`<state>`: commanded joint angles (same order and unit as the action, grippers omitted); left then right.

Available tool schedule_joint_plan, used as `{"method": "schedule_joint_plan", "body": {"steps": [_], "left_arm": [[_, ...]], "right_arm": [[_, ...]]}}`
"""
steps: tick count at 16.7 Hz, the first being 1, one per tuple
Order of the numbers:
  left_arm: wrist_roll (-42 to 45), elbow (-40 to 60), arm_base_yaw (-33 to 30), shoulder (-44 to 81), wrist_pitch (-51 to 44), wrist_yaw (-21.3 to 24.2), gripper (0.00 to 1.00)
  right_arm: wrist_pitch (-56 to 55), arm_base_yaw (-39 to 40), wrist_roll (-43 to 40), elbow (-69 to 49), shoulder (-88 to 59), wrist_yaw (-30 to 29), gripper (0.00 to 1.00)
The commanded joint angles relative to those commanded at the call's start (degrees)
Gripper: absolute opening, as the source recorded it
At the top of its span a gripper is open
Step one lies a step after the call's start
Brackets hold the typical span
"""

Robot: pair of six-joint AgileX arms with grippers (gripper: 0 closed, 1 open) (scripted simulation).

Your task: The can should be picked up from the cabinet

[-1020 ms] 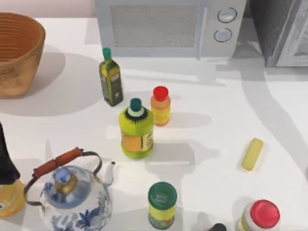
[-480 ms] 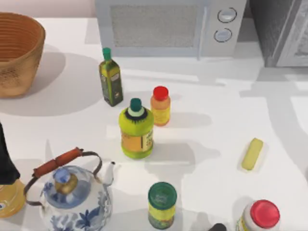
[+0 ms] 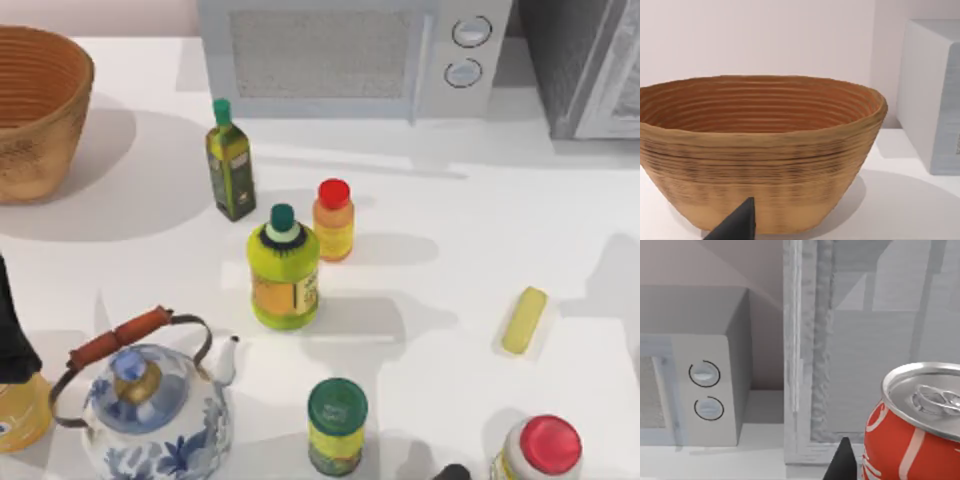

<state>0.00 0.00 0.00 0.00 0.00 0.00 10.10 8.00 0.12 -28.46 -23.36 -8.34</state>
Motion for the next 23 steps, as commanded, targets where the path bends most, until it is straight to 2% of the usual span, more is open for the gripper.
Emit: {"method": "schedule_joint_plan", "body": {"steps": [4,8,17,20,23], "left_arm": [[0.0,0.0,0.0,0.0,0.0,0.0,1.00],[0.0,0.0,0.0,0.0,0.0,0.0,1.00],[0.0,0.0,0.0,0.0,0.0,0.0,1.00],[0.0,0.0,0.0,0.0,0.0,0.0,1.00],[0.0,0.0,0.0,0.0,0.0,0.0,1.00]], "right_arm": [[-6.1,-4.8,-0.1,18.6,14.3,5.0,0.00],[-9.7,-7.7,-0.1,27.6,22.6,8.0,0.00],[-11.7,-8.2,0.0,27.9,21.3,9.5,0.00],[-18.3,-9.9,0.2,25.5,14.2,14.2,0.00],[-28.7,-12.7,0.4,22.1,1.8,21.4,0.00]]}}
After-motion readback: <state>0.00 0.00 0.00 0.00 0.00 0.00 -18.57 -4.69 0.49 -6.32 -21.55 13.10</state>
